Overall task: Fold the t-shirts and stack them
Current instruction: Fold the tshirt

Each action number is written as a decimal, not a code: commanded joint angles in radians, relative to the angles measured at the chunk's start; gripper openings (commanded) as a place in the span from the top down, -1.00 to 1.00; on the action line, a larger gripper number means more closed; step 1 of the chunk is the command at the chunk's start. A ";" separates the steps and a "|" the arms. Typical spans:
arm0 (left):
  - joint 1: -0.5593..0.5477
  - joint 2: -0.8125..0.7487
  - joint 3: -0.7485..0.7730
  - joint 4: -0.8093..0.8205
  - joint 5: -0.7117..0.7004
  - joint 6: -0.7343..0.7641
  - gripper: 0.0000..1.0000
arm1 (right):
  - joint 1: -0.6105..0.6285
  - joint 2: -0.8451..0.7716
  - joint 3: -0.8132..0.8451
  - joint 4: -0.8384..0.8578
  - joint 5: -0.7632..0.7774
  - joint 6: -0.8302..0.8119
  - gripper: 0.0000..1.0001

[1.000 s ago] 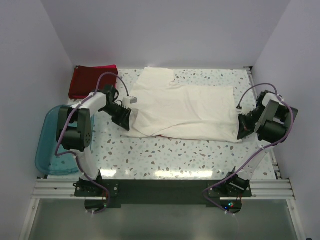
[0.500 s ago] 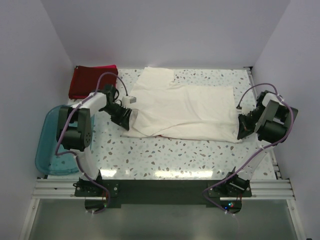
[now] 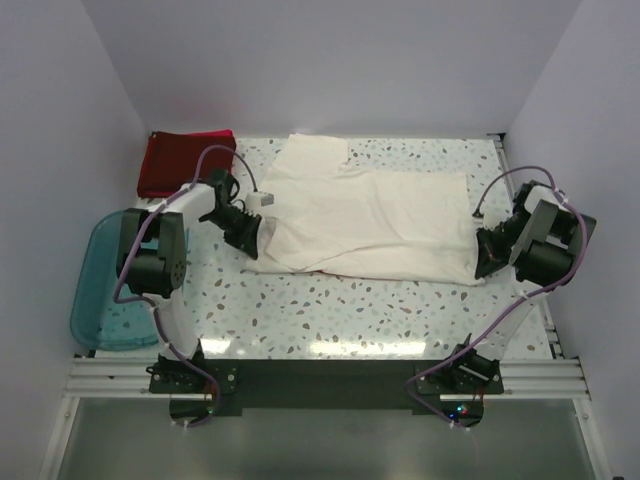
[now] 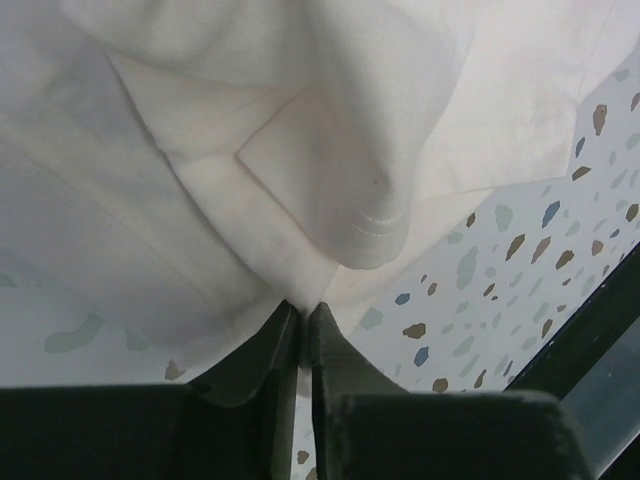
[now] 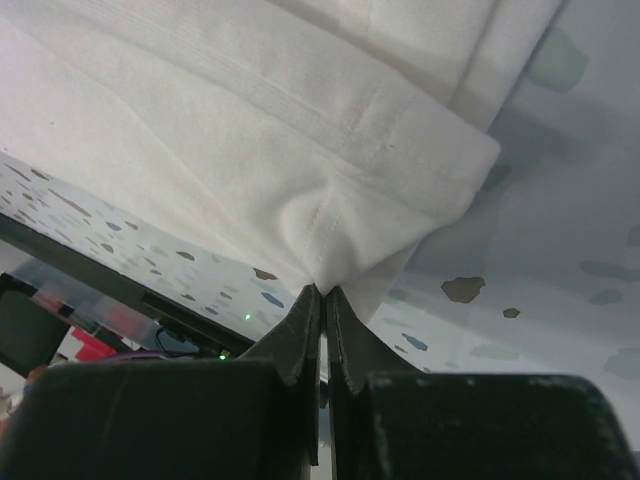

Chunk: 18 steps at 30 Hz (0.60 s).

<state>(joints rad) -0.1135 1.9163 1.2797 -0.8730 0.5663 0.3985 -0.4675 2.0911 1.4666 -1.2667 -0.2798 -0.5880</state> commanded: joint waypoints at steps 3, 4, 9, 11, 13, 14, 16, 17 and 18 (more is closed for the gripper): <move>0.015 -0.077 0.043 -0.024 0.020 0.006 0.98 | -0.005 -0.080 0.040 -0.011 0.004 -0.032 1.00; 0.021 -0.088 0.040 -0.035 0.020 0.013 1.00 | -0.003 -0.091 0.043 -0.014 0.008 -0.041 1.00; 0.046 -0.149 0.003 -0.081 0.000 0.074 1.00 | -0.005 -0.131 0.017 -0.019 0.039 -0.084 1.00; 0.048 -0.181 -0.040 -0.081 -0.019 0.104 1.00 | -0.003 -0.150 -0.023 0.001 0.066 -0.110 1.00; 0.048 -0.197 -0.097 -0.060 -0.029 0.117 1.00 | -0.005 -0.160 -0.075 0.027 0.088 -0.122 1.00; 0.048 -0.204 -0.117 -0.049 -0.032 0.125 1.00 | -0.003 -0.160 -0.089 0.053 0.102 -0.130 1.00; 0.048 -0.192 -0.163 -0.024 -0.040 0.126 1.00 | -0.003 -0.152 -0.124 0.081 0.106 -0.131 1.00; 0.046 -0.186 -0.177 -0.017 -0.040 0.131 1.00 | -0.003 -0.148 -0.133 0.089 0.113 -0.131 1.00; 0.048 -0.181 -0.190 0.000 -0.049 0.132 1.00 | -0.005 -0.144 -0.141 0.096 0.116 -0.131 1.00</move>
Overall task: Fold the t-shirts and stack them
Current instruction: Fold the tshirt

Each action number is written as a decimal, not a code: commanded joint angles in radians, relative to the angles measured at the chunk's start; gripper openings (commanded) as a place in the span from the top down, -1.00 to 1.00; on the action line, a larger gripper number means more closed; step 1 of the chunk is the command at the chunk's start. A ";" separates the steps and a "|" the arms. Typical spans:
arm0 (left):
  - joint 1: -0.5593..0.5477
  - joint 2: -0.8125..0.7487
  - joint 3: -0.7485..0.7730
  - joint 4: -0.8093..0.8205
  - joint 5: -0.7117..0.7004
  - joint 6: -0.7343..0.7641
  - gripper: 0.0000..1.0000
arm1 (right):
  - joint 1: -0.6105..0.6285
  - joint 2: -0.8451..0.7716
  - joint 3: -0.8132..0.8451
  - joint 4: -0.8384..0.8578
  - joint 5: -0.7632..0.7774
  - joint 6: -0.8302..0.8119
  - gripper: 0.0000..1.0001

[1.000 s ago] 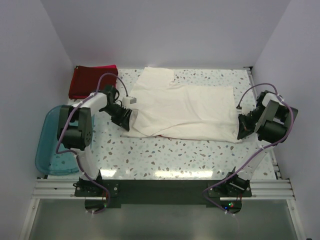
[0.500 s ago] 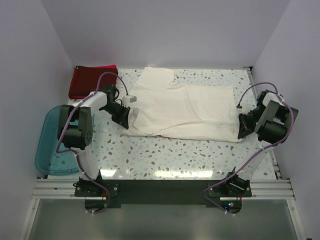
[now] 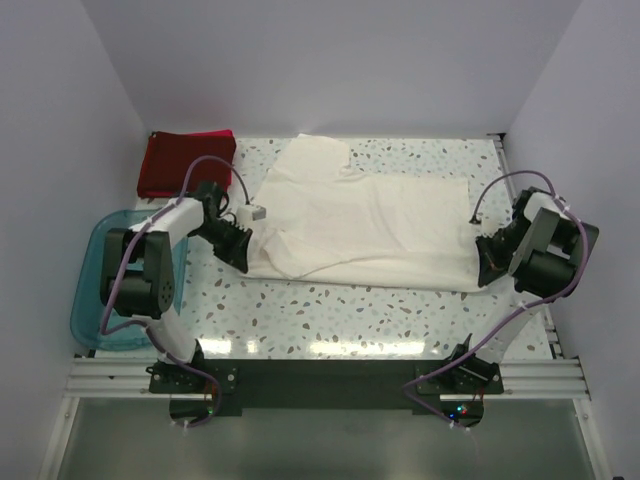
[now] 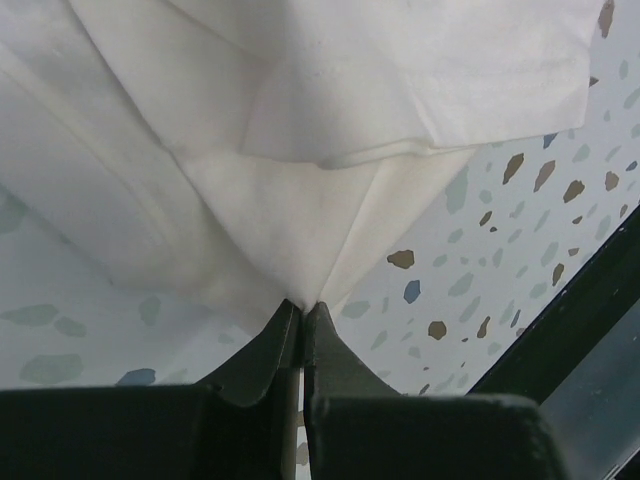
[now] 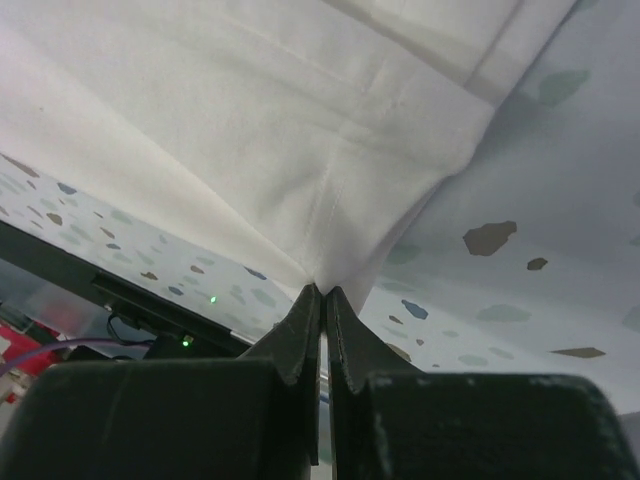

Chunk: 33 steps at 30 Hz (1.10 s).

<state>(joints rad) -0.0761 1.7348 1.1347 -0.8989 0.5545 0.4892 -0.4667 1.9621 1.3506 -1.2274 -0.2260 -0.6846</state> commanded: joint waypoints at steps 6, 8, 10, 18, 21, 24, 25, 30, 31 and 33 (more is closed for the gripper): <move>0.009 0.000 -0.139 0.103 -0.073 0.029 0.84 | -0.006 0.000 -0.080 0.105 0.085 -0.041 1.00; 0.010 0.002 -0.151 0.103 -0.076 0.028 0.73 | -0.004 0.000 -0.085 0.106 0.086 -0.043 0.98; 0.010 -0.006 -0.161 0.103 -0.082 0.028 0.52 | -0.004 -0.009 -0.082 0.097 0.089 -0.049 0.77; 0.010 -0.144 -0.067 0.060 0.020 0.087 0.12 | -0.006 -0.074 0.047 -0.040 0.007 -0.070 0.33; -0.004 -0.179 -0.024 0.058 0.061 0.127 0.06 | -0.003 -0.104 0.119 -0.081 -0.062 -0.067 0.32; -0.046 -0.178 -0.012 0.080 0.048 0.158 0.06 | 0.016 -0.129 0.154 -0.092 -0.117 -0.055 0.34; -0.057 -0.190 -0.018 0.097 0.042 0.166 0.04 | 0.034 -0.132 0.159 -0.087 -0.127 -0.050 0.35; -0.154 -0.259 -0.088 0.189 0.035 0.375 -0.18 | 0.091 -0.135 0.145 -0.061 -0.142 -0.033 0.42; -0.165 -0.282 -0.104 0.192 0.042 0.434 -0.21 | 0.111 -0.131 0.139 -0.055 -0.144 -0.029 0.44; -0.179 -0.314 -0.153 0.199 0.079 0.630 -0.28 | 0.132 -0.127 0.113 -0.040 -0.142 -0.018 0.46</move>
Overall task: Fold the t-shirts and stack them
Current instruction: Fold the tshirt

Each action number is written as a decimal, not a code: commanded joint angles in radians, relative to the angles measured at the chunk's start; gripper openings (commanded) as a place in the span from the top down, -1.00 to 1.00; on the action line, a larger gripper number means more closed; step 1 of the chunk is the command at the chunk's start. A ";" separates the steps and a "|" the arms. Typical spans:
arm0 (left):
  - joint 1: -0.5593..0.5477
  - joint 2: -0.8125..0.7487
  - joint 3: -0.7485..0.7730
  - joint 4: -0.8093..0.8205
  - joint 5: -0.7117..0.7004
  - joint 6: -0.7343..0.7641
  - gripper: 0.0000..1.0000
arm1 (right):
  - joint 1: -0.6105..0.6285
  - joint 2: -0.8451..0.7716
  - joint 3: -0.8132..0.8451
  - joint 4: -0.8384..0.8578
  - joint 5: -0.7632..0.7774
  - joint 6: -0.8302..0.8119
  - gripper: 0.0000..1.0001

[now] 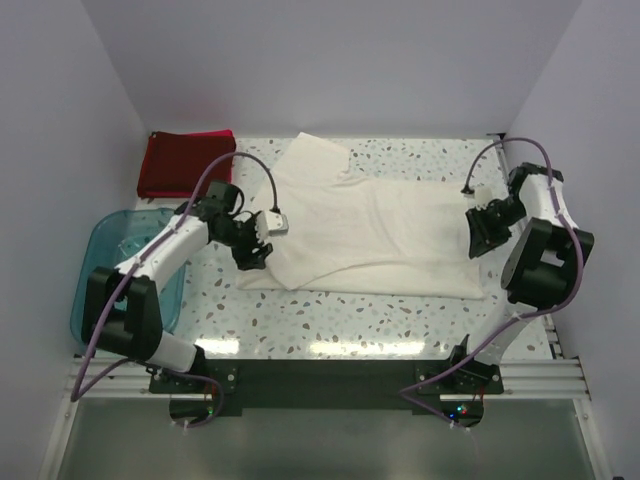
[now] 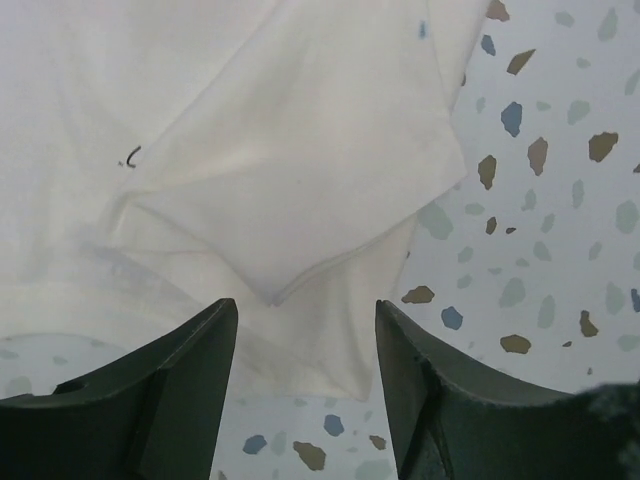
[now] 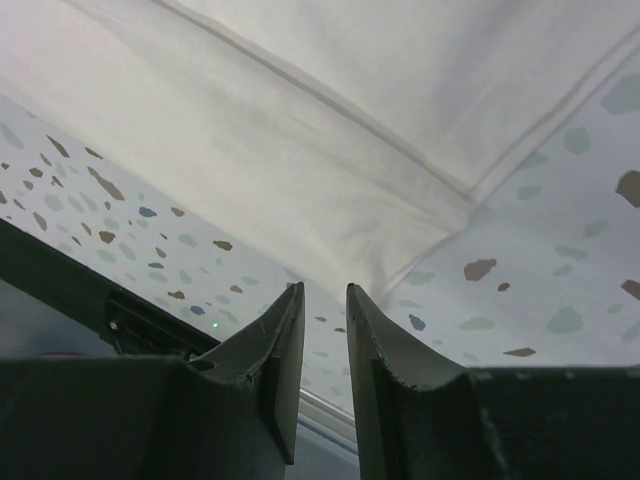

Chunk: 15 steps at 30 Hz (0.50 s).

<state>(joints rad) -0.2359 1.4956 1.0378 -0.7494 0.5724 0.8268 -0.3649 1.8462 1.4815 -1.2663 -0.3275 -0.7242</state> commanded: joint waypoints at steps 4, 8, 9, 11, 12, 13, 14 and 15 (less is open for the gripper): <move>-0.019 -0.144 -0.133 0.065 0.087 0.654 -0.36 | 0.084 -0.010 -0.064 0.044 -0.038 0.042 0.47; -0.023 -0.137 -0.166 0.110 0.106 0.822 -0.40 | 0.101 0.004 -0.096 0.073 -0.042 0.062 0.51; -0.026 -0.132 -0.176 0.125 0.107 0.839 -0.41 | 0.104 0.004 -0.107 0.077 -0.042 0.066 0.53; -0.045 -0.109 -0.180 0.157 0.101 0.885 -0.43 | 0.106 0.002 -0.121 0.093 -0.033 0.074 0.54; -0.051 -0.089 -0.180 0.169 0.098 0.896 -0.43 | 0.107 0.004 -0.136 0.097 -0.028 0.075 0.54; -0.059 -0.080 -0.180 0.180 0.098 0.902 -0.43 | 0.107 0.004 -0.144 0.105 -0.022 0.077 0.55; -0.063 -0.068 -0.179 0.194 0.096 0.917 -0.43 | 0.106 0.002 -0.151 0.110 -0.016 0.077 0.55; -0.066 -0.055 -0.174 0.199 0.090 0.931 -0.43 | 0.106 -0.002 -0.165 0.113 -0.005 0.078 0.55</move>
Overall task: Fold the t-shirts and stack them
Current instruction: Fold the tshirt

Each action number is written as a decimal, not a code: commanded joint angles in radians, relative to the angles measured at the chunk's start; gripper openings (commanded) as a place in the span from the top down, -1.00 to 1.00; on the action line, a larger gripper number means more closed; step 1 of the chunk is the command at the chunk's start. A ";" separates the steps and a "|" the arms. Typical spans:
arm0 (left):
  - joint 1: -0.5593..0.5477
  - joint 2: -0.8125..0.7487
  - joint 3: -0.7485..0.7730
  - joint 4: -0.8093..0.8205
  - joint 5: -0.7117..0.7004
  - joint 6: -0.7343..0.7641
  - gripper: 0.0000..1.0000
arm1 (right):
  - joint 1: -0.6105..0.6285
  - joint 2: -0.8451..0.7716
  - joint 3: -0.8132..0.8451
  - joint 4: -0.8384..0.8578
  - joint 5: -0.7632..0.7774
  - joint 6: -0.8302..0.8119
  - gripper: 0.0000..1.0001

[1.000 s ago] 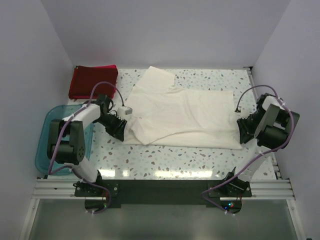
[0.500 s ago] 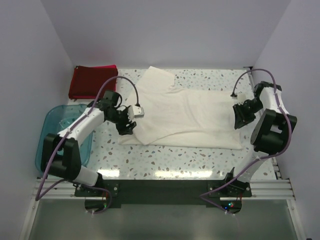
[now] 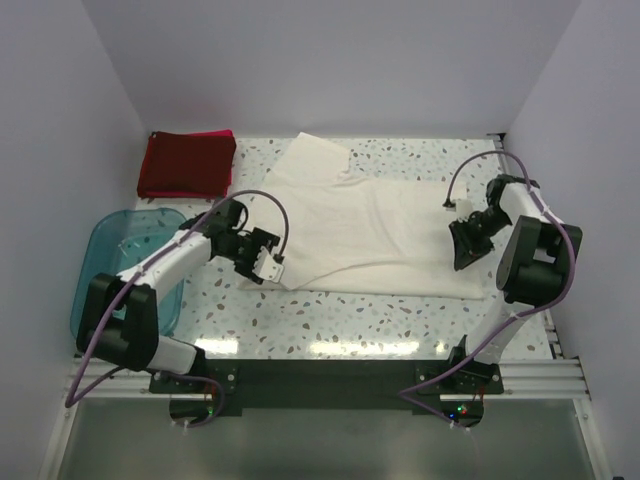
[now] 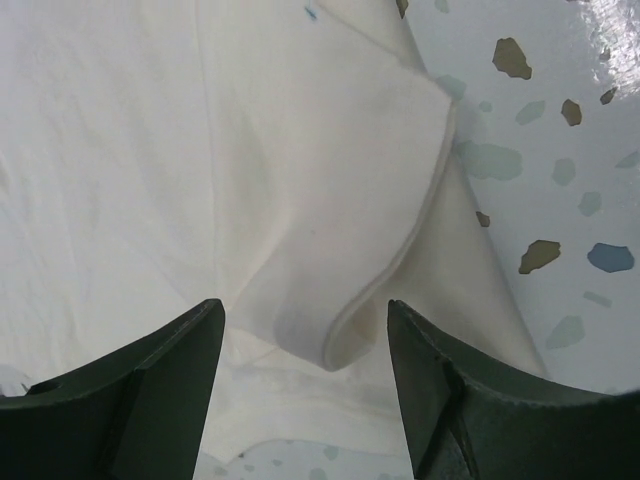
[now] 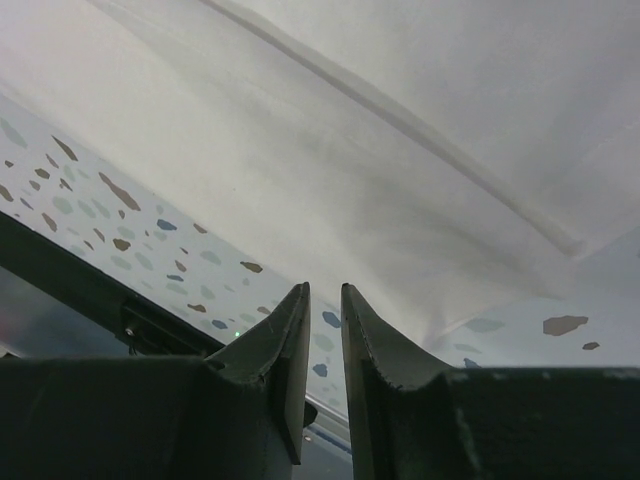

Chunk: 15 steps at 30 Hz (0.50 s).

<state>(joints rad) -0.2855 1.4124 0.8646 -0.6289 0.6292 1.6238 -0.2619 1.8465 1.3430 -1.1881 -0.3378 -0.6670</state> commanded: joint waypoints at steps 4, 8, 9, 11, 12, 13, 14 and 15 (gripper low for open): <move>-0.029 0.085 0.008 0.087 0.018 0.208 -0.36 | 0.003 -0.007 -0.044 0.048 0.019 0.024 0.55; -0.035 0.129 0.040 0.086 0.021 0.225 -0.05 | 0.003 -0.003 -0.041 0.047 0.025 0.029 0.56; -0.035 0.149 0.066 0.084 0.026 0.223 0.07 | 0.003 -0.001 -0.036 0.047 0.025 0.030 0.56; -0.035 0.172 0.118 0.071 0.043 0.212 0.38 | 0.004 0.005 -0.033 0.047 0.028 0.033 0.56; -0.035 0.195 0.140 0.064 0.049 0.208 0.48 | 0.004 0.008 -0.028 0.045 0.029 0.035 0.56; -0.035 0.209 0.163 0.057 0.058 0.188 0.58 | 0.003 0.010 -0.025 0.047 0.031 0.038 0.56; -0.035 0.223 0.186 0.048 0.069 0.171 0.73 | 0.003 0.014 -0.022 0.047 0.031 0.040 0.56; -0.035 0.255 0.241 0.041 0.088 0.154 0.81 | 0.003 0.017 -0.018 0.047 0.033 0.041 0.57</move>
<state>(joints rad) -0.3157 1.6264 0.9874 -0.5865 0.6365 1.7931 -0.2619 1.8492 1.3010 -1.1568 -0.3229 -0.6441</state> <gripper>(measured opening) 0.133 0.220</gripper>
